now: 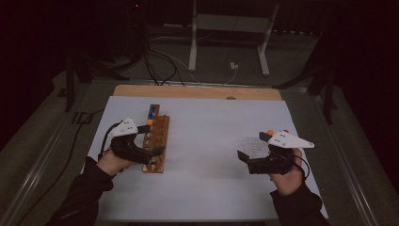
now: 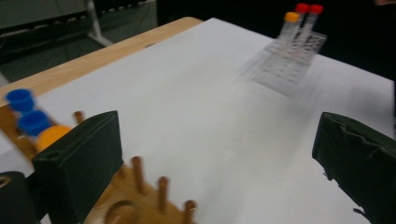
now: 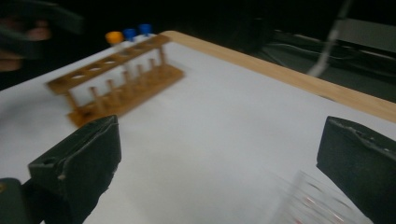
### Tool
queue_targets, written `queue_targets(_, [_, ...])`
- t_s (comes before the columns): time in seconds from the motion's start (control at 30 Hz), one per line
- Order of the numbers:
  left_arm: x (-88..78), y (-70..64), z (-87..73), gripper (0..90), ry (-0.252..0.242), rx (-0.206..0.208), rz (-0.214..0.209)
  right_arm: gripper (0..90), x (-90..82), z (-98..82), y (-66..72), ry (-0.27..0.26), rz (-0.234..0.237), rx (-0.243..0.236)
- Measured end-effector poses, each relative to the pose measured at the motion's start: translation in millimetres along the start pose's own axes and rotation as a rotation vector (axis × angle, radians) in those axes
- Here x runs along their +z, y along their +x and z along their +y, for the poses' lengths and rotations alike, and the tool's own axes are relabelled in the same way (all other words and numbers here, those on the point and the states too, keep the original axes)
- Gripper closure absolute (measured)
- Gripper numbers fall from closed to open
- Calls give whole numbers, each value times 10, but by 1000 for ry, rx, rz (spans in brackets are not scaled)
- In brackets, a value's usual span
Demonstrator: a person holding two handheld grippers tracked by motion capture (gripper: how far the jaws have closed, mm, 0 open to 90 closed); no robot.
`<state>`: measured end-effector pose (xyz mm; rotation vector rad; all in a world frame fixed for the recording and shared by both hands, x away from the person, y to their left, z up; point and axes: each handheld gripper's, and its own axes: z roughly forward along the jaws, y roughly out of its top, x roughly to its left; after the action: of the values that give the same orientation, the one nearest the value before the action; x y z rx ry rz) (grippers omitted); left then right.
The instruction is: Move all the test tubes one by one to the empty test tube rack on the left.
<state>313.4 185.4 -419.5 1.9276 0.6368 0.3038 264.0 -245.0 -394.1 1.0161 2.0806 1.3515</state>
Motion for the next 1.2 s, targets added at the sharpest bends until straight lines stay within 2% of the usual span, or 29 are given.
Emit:
queue_targets(0.07, [12,-40,-8,21,-7,-1,-11,0,-34,-54,-67,-8,-29,34])
queue_targets(0.13, [22,-68,-18,21,-11,-4,-22,0,-42,-102,-126,7,-67,54])
queue_targets(0.23, [40,-98,-31,21,-7,3,-29,0,-57,-171,-195,24,-116,71])
queue_targets(0.4, [47,-141,-32,21,-11,8,-42,0,-67,-315,-336,61,-167,103])
queue_targets(0.6, [64,-178,-31,21,-6,19,-49,97,-25,-434,-469,94,-216,148])
queue_targets(0.83, [66,-188,-29,21,-12,16,-64,258,56,-507,-602,130,-280,187])
queue_targets(0.97, [77,-187,-33,21,-6,18,-61,372,123,-528,-654,153,-287,200])
queue_targets(1.03, [80,-184,-37,21,-5,18,-61,407,157,-534,-678,164,-303,199])
queue_targets(1.2, [80,-180,-41,21,-3,17,-60,495,231,-537,-757,190,-307,212])
